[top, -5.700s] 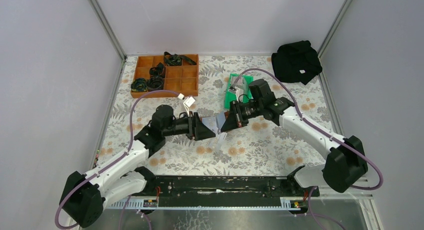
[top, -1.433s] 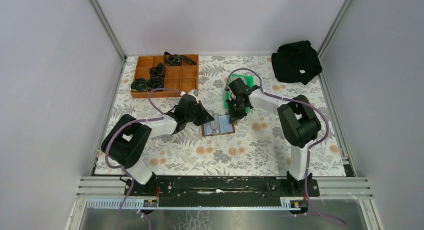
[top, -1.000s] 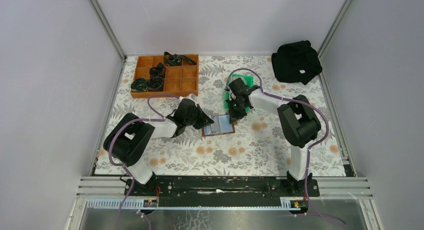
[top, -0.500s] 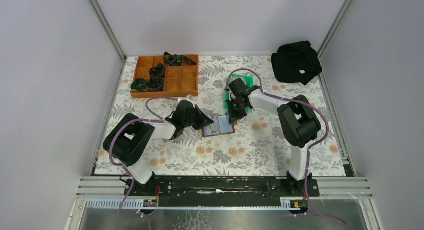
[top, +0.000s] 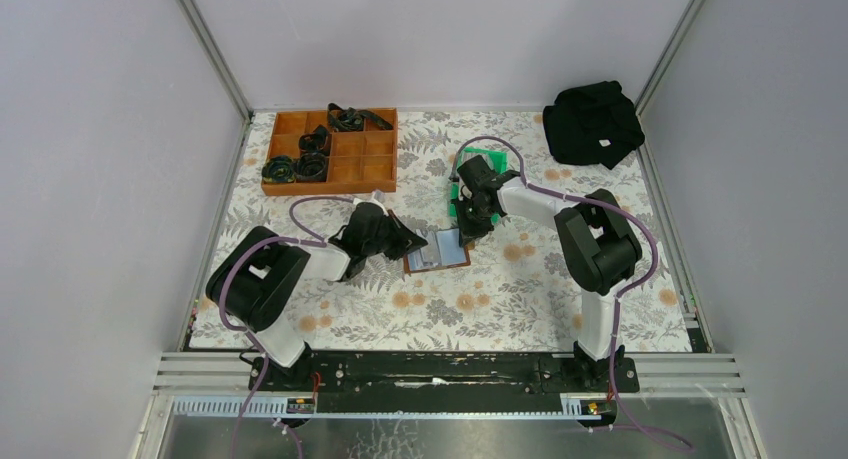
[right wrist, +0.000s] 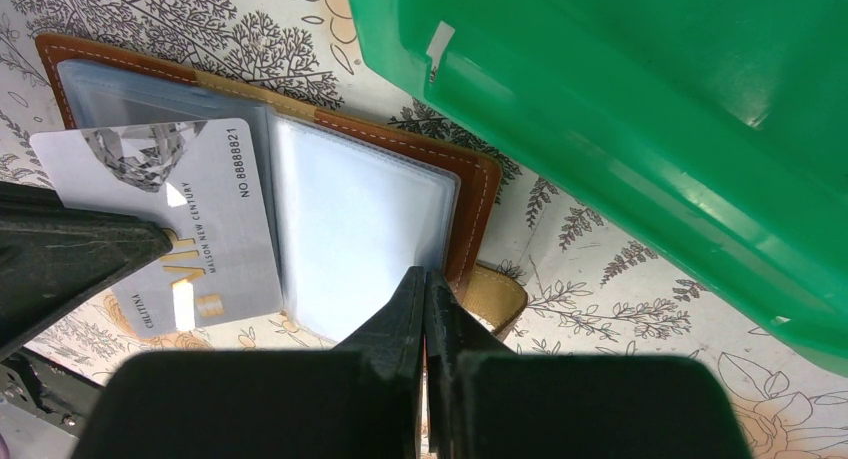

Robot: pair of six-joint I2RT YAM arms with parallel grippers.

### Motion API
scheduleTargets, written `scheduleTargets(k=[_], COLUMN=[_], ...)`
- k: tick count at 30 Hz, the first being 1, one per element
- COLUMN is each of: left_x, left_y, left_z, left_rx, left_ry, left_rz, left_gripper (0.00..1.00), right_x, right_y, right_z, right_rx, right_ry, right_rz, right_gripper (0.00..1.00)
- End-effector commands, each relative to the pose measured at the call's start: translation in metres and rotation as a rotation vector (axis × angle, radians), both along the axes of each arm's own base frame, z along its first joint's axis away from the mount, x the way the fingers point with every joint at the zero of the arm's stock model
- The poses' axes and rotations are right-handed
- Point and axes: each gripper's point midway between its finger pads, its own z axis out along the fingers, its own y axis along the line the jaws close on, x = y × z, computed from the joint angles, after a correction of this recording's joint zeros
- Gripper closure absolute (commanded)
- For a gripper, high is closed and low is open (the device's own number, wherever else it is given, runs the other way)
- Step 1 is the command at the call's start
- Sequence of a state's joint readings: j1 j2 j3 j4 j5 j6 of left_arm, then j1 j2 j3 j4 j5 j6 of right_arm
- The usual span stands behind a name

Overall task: Put the credit cards into the card holder
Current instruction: Insert the credit card into the card holder.

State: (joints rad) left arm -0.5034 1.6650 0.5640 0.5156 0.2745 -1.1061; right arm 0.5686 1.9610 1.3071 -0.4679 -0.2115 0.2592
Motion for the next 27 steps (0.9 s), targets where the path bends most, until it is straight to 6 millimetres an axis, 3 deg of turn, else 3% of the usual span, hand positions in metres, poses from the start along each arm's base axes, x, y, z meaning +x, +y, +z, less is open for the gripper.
scheduleTargets(k=[1,27], left_x=[0.008,0.007], left_y=[-0.004,0.003], left_z=[0.017,0.003], left_rx=[-0.060,0.022], left_ry=[-0.063,-0.060], left_rz=[-0.001,-0.018], left_gripper=[1.00,1.00], right_x=[-0.011,-0.007], right_y=[-0.001,0.004], right_z=[-0.018,-0.018], right_rx=[-0.018,-0.009], right_ry=[0.053,0.055], right_rz=[0.006,0.001], right_gripper=[1.00,1.00])
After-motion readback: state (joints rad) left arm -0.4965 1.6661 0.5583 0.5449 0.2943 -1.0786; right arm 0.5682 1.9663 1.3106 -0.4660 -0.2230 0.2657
